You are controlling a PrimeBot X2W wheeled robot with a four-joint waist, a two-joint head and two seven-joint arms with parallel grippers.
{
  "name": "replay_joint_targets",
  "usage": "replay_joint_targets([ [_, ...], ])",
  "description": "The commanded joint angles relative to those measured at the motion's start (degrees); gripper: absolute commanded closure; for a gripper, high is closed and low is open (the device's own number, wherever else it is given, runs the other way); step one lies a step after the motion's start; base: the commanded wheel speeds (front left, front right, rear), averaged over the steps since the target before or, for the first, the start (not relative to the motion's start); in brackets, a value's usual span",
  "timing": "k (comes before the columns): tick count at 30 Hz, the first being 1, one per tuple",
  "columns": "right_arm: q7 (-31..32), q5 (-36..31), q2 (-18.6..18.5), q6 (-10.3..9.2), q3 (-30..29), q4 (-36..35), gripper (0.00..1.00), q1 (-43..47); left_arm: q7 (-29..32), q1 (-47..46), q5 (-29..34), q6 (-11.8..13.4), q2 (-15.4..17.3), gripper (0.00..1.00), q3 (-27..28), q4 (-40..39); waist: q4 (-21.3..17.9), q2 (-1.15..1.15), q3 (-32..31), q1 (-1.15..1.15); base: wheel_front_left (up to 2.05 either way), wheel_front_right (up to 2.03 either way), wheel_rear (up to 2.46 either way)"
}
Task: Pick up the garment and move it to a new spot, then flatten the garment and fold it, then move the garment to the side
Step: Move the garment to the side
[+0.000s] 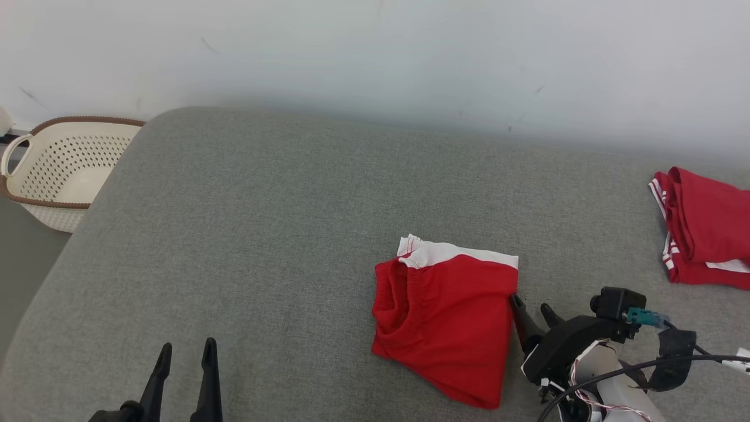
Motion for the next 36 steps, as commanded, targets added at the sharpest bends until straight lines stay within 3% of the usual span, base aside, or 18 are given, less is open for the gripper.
replay_joint_targets([
  [1,0.9,-0.4,0.6,0.03,-0.5,-0.3,0.00,0.9,-0.2,-0.3,0.3,0.0,0.0,0.00,0.1,0.3,0.5,0.00,0.3,0.00,0.00,0.00,0.00],
  [12,7.7,-0.2,2.7,0.03,-0.9,0.5,0.00,3.1,-0.2,-0.4,-0.1,0.3,0.0,0.00,0.0,0.5,1.2,0.00,0.6,0.00,0.00,0.00,0.00],
  [13,8.2,-0.1,2.8,0.03,-0.7,0.7,0.33,3.1,-0.2,-0.4,-0.2,0.3,0.0,0.00,0.0,0.5,1.2,0.00,0.6,0.00,0.00,0.00,0.00],
  [14,8.3,-0.1,2.9,0.03,-0.4,0.6,0.95,3.1,-0.2,-0.4,-0.3,0.3,0.0,0.00,-0.1,0.6,1.2,0.00,0.6,0.00,0.00,0.00,0.00],
  [15,8.2,0.0,3.0,0.03,-0.1,0.4,1.00,3.0,-0.2,-0.4,-0.3,0.3,0.0,0.00,-0.2,0.6,1.2,0.00,0.6,0.00,0.00,0.00,0.00],
  [25,5.7,-2.0,2.5,0.03,0.8,-0.8,1.00,0.3,-0.2,-0.6,-0.9,0.8,0.0,0.00,-0.6,0.6,0.7,0.00,0.4,0.00,0.00,0.00,0.00],
  [36,7.4,-6.2,-5.4,0.03,4.1,-2.8,1.00,-9.1,-0.2,-1.2,-1.6,0.5,0.0,0.00,-0.3,-0.7,-2.6,0.00,2.6,0.00,0.00,0.00,0.00],
])
